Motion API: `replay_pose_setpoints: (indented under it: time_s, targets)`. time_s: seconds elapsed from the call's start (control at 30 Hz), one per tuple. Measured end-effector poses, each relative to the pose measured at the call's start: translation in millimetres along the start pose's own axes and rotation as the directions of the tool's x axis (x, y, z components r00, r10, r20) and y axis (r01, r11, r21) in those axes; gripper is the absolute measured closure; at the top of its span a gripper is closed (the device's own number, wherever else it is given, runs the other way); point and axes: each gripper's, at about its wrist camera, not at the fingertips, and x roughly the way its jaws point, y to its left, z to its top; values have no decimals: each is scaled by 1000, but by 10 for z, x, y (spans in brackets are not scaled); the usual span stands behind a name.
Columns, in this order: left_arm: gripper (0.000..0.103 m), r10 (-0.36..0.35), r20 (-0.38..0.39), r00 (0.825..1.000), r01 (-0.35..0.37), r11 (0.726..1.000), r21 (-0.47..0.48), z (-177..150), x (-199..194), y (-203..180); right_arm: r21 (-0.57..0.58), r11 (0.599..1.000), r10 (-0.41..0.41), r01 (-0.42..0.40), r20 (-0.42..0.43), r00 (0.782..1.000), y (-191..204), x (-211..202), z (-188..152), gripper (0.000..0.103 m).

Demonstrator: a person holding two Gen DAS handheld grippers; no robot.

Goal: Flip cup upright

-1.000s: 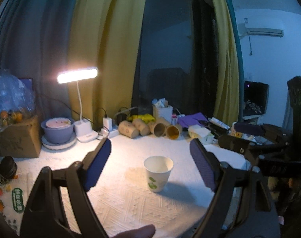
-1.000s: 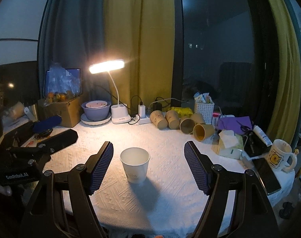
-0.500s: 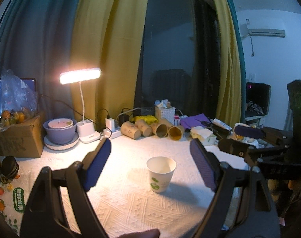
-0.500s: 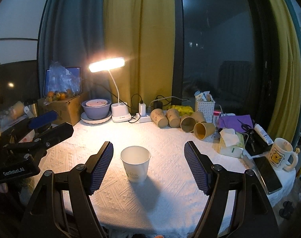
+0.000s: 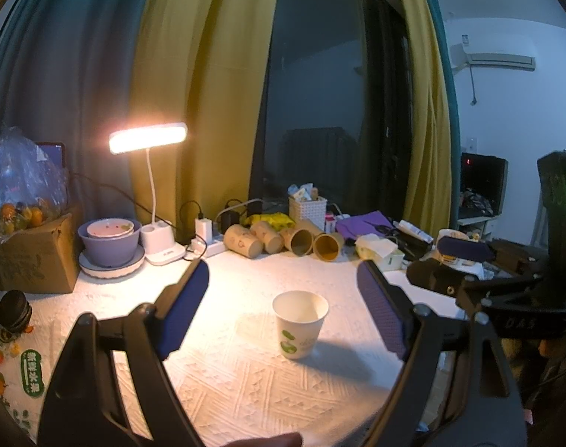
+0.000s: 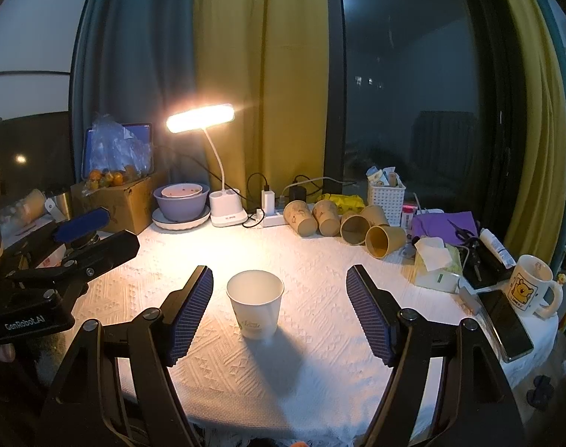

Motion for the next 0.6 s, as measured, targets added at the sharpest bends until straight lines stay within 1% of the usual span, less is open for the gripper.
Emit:
replay_pose_setpoints:
  time_s: [0.6]
  targets:
    - [20,-4,-3,1000,4,1000,1,-7,8,-9,-2,1000,15,-15,-14,1000,34,62,-22,26]
